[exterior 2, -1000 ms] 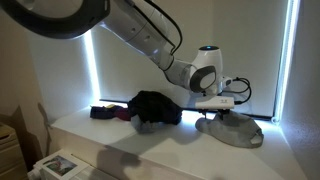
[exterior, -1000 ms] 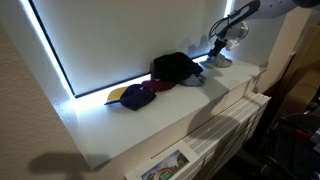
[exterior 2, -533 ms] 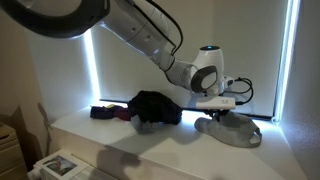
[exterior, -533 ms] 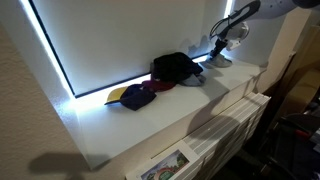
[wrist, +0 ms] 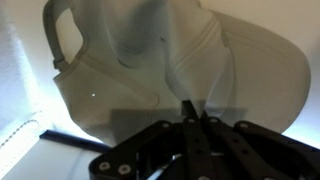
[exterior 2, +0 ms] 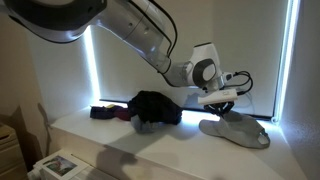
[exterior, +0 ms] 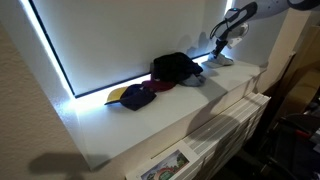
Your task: Move the cap to the left
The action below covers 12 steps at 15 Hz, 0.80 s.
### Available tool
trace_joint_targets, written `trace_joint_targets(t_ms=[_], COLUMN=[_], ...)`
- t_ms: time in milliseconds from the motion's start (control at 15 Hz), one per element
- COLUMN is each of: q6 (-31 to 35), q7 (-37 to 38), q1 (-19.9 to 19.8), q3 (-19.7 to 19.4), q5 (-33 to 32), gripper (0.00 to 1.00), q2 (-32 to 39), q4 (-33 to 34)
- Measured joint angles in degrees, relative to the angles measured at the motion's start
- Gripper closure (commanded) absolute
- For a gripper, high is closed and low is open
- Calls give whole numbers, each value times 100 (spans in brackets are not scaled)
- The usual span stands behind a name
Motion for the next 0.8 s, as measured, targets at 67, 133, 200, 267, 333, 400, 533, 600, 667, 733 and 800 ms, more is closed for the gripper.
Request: trace_joint_targets(t_ms=[67, 133, 200, 267, 333, 400, 533, 600, 667, 733, 800], q6=[36, 134, 254, 426, 600, 778, 1158, 1363, 1574, 1748, 1810], q7=[172, 332, 460, 528, 550, 554, 534, 489, 341, 43, -306], q1=[188, 370, 538, 686, 796, 885, 994, 1019, 1024, 984, 884], q3=[-231, -447, -637, -800, -919, -1013, -1104, -1105, -1066, -933, -681], q5=[-217, -415, -595, -759, -882, -982, -1142, -1209, -1244, -1245, -1223], gripper=[99, 99, 99, 99, 99, 99, 99, 99, 99, 99, 99], q2=[-78, -169, -283, -420, -562, -722, -1072, -1258, -1451, -1664, -1902], q4=[11, 13, 4, -22, -58, -117, -321, -465, -641, -858, -1088])
